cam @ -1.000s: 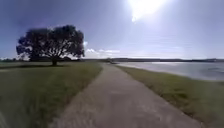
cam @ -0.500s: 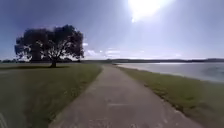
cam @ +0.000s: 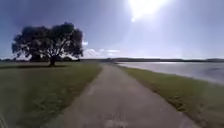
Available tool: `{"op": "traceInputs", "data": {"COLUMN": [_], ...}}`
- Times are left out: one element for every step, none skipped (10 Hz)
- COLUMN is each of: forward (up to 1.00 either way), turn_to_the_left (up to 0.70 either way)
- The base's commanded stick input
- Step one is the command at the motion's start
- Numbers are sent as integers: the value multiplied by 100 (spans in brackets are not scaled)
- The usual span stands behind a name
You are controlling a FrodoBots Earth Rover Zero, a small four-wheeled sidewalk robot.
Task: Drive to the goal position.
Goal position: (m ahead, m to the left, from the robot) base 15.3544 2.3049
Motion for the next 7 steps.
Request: {"op": "traceInputs", "data": {"forward": [85, 85, 85, 85, 85, 85, 85], "turn_to_the_left": [0, 0, 0, 0, 0, 0, 0]}}
